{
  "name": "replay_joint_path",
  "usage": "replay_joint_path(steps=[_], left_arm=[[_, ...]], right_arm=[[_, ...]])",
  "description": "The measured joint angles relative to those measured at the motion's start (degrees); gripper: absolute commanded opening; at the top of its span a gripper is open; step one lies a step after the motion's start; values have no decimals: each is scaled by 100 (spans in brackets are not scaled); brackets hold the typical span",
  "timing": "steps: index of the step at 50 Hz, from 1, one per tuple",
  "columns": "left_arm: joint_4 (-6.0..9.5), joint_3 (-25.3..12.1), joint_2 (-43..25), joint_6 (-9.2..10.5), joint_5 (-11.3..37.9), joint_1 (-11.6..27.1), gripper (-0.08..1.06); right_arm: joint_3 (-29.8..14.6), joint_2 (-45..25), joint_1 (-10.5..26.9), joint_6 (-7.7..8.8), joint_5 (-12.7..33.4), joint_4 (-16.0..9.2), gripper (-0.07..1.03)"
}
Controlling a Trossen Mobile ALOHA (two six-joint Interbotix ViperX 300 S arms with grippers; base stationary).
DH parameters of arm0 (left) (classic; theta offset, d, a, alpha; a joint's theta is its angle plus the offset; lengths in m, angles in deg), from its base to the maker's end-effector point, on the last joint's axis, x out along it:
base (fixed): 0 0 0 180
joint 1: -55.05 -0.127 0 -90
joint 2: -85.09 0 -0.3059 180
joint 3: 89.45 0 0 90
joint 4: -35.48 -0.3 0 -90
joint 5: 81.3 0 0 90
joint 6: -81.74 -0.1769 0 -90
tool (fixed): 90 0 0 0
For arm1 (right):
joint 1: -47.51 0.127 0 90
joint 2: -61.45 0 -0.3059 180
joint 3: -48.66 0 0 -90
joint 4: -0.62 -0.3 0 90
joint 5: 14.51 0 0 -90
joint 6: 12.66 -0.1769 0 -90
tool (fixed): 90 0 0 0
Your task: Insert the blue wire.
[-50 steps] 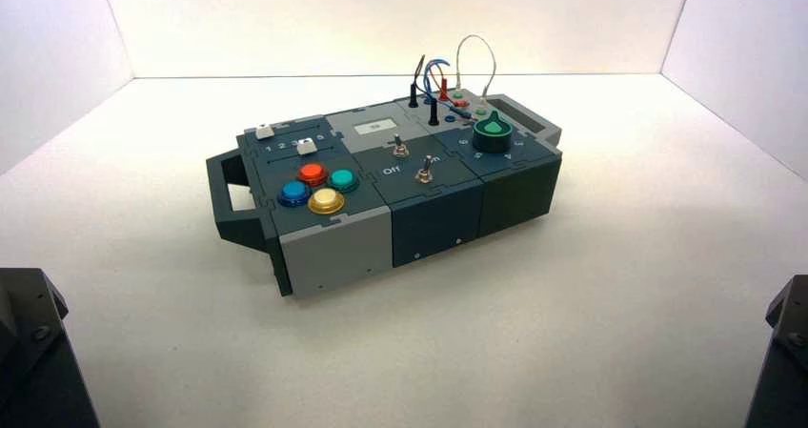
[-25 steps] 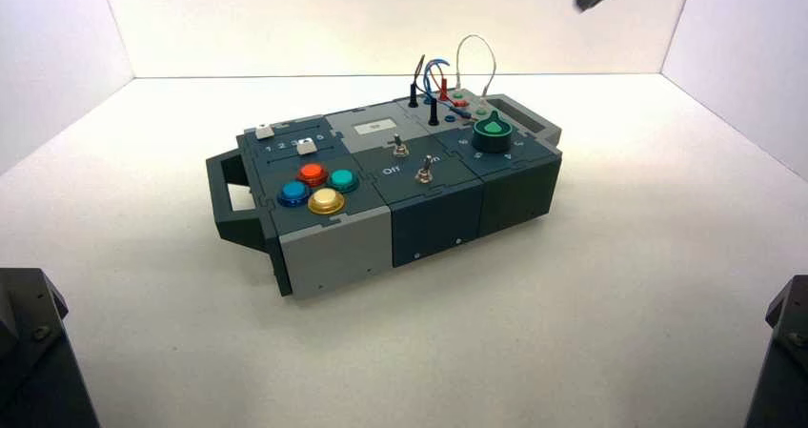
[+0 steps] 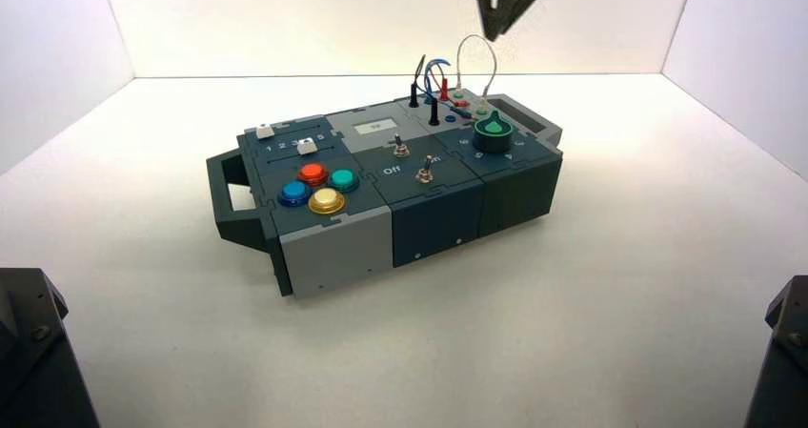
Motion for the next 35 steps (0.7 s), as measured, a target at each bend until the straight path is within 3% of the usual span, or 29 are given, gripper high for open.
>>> replay_joint_path(steps=[18,35], left_arm=[[0,0,9,0,0,0,-3],[0,0,9,0,0,0,-3]], right_arm=[[-62,-290,132,545,132,-149,37],[-193,-826,193,782,211,-158,46]])
